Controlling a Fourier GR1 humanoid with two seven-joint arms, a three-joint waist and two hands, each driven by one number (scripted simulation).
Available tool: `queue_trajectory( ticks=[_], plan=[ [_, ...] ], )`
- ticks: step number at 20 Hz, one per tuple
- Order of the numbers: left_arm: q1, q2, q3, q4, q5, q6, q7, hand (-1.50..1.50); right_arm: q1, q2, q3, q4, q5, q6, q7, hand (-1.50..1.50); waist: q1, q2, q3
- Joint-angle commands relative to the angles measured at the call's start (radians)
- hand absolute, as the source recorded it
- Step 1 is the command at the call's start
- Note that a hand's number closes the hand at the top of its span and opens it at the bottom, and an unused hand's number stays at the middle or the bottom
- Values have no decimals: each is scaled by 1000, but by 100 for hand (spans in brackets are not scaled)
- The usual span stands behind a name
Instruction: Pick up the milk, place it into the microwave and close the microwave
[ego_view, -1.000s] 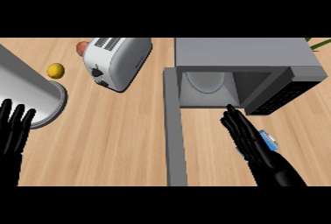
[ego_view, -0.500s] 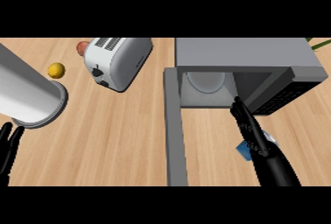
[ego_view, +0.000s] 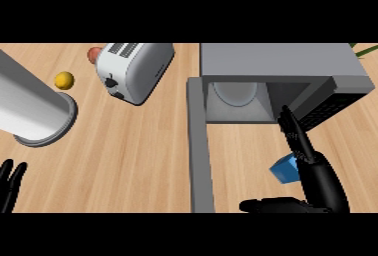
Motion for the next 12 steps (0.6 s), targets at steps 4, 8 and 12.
queue_trajectory(
  ticks=[4,8,12],
  plan=[
    [-47,3,12,-13,5,-1,32,-150,-46,-28,-115,213,-5,-11,-160,-150,-1,1,0],
    [-32,-17,24,67,-1,-23,-28,-150,-11,-65,-157,243,-6,4,-219,-150,-3,1,0],
    [21,-18,-10,-6,-26,-19,-15,-150,-19,-78,-196,268,-8,8,-226,-150,-1,0,0]
  ],
)
